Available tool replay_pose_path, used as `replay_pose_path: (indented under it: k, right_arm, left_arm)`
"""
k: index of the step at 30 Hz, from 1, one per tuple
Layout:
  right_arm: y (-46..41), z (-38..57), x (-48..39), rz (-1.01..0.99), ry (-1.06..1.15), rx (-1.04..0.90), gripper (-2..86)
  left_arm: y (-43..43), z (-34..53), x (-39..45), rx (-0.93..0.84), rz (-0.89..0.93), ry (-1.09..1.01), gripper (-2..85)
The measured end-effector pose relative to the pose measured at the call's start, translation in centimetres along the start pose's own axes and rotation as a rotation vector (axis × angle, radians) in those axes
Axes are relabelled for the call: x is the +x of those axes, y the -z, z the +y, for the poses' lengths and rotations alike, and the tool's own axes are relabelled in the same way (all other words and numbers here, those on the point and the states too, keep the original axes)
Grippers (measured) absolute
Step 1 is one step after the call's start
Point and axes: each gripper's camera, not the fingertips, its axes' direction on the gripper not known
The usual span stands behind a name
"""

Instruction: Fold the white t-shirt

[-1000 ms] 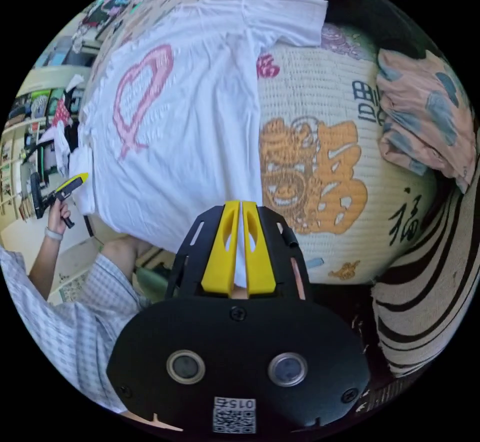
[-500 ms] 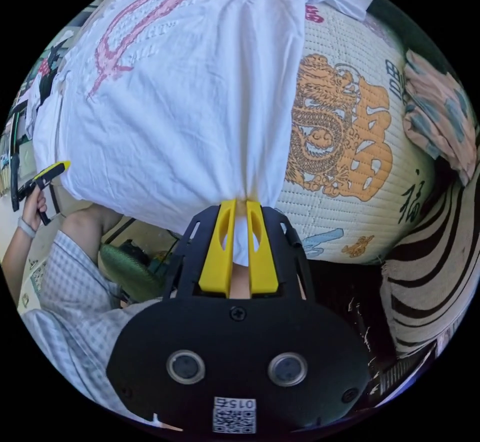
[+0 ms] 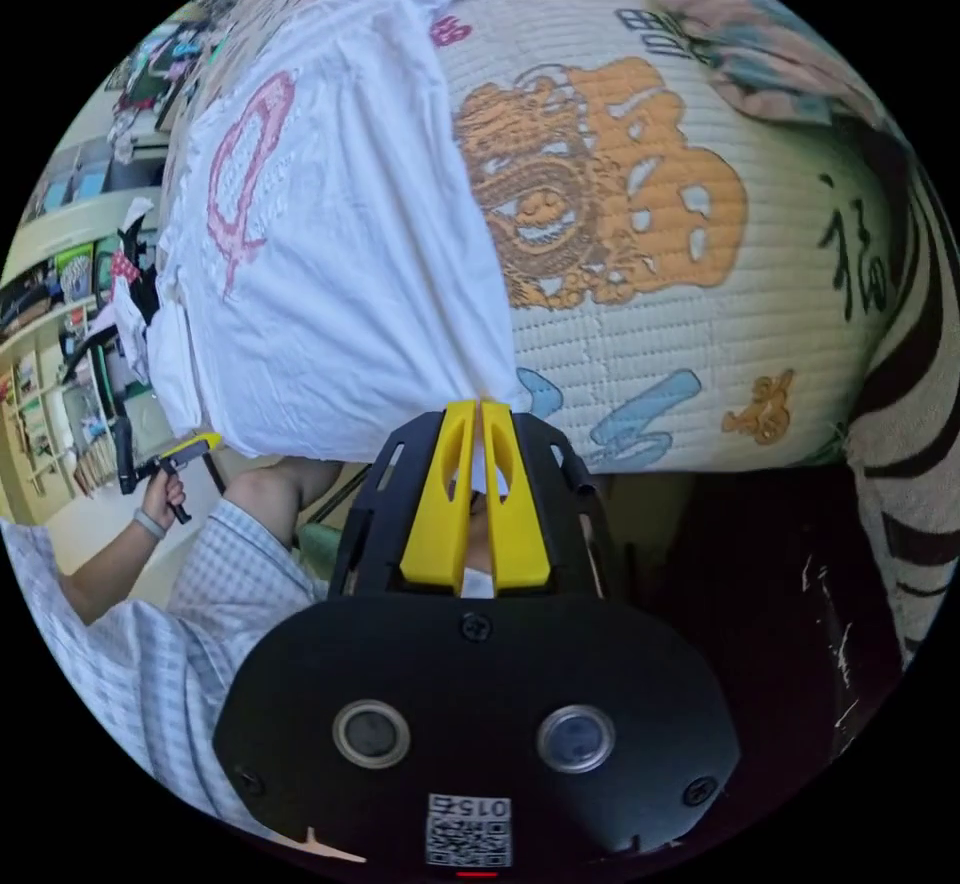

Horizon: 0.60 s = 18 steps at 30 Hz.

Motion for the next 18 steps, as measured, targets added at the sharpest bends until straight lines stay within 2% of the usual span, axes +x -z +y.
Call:
replay_pose_path:
  k: [3, 7, 13, 15, 18]
  right_arm:
    - [3.3, 1.9, 3.1, -0.007, -0.075, 0.073, 1.1]
    - [9.2, 2.5, 5.9, -0.005, -0.094, 0.259, 3.6]
    - [14.6, -2.1, 8.7, -0.15, -0.076, 0.526, 4.6]
    - [15.3, -3.9, 9.4, -0.192, -0.051, 0.564, 4.9]
    - [16.1, -6.3, 10.5, -0.255, -0.025, 0.552, 5.5]
  left_arm:
    - [2.5, -1.1, 0.8, 0.041, -0.062, -0.052, 8.7]
    - [5.6, -8.6, 8.3, 0.173, -0.109, -0.343, 9.1]
    - [5.8, -25.9, 26.4, 0.414, 0.073, -0.801, 10.0]
    - [4.9, -30.4, 32.5, 0.409, 0.114, -0.945, 9.7]
    - [1.7, -36.9, 42.2, 0.291, -0.002, -1.094, 11.2]
